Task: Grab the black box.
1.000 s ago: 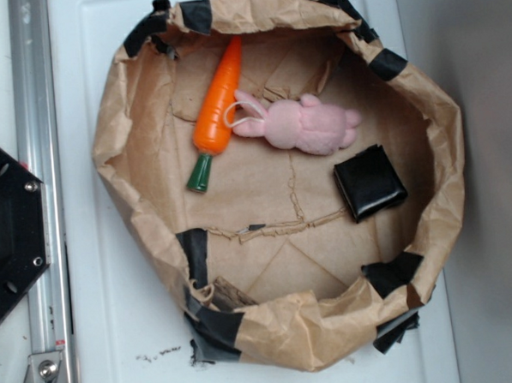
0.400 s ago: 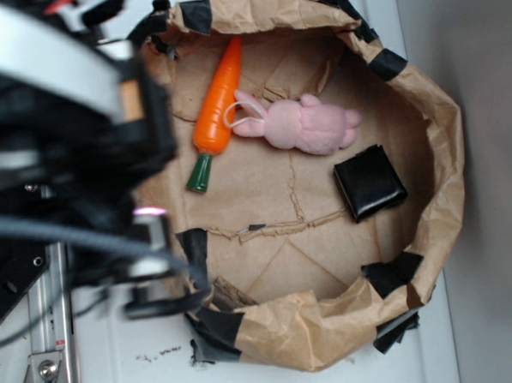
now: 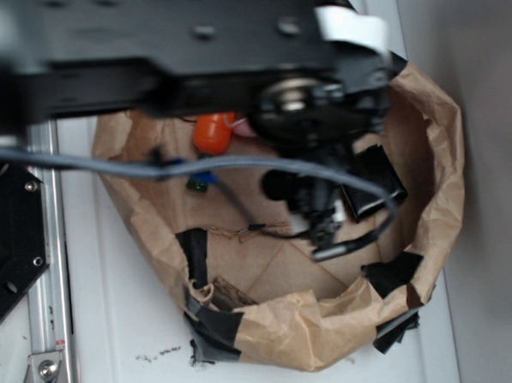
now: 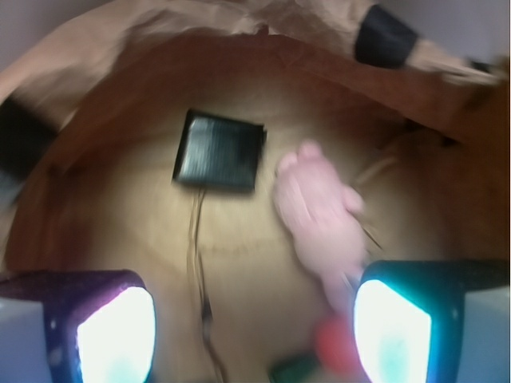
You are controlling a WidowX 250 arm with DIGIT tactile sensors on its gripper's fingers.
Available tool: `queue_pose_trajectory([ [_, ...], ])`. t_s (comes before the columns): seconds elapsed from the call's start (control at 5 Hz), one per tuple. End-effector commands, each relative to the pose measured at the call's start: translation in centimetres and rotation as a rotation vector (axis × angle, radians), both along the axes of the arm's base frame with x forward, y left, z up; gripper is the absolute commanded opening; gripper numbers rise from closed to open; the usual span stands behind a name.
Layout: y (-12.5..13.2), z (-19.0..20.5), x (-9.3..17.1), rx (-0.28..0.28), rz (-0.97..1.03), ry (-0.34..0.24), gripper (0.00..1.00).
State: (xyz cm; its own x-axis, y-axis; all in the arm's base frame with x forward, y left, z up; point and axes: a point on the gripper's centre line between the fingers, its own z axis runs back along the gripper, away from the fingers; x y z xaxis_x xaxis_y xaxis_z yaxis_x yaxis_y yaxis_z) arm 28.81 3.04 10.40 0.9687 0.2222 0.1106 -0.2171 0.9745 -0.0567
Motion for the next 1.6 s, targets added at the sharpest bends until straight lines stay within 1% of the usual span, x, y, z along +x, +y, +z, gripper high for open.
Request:
queue_pose_trajectory([
  [0.0, 1.5, -3.1, 4.0, 0.059, -0.198, -0.079, 1.0],
  [0.2, 1.7, -5.8, 4.4, -0.008, -0.126, -0.091, 1.0],
  [0.4, 0.2, -6.9, 5.9, -0.111, -0.142, -0.166, 1.0],
  [0.6, -1.5, -6.1, 6.9, -0.155, -0.124, -0.186, 1.0],
  [0.8, -2.8, -5.3, 6.9, -0.146, -0.147, -0.191, 1.0],
  [1.0, -4.4, -4.2, 7.1, -0.104, -0.219, -0.194, 1.0],
  [1.2, -6.6, -4.7, 7.8, -0.097, -0.272, -0.138, 1.0],
  [1.4, -8.0, -6.1, 7.8, -0.112, -0.306, -0.104, 1.0],
])
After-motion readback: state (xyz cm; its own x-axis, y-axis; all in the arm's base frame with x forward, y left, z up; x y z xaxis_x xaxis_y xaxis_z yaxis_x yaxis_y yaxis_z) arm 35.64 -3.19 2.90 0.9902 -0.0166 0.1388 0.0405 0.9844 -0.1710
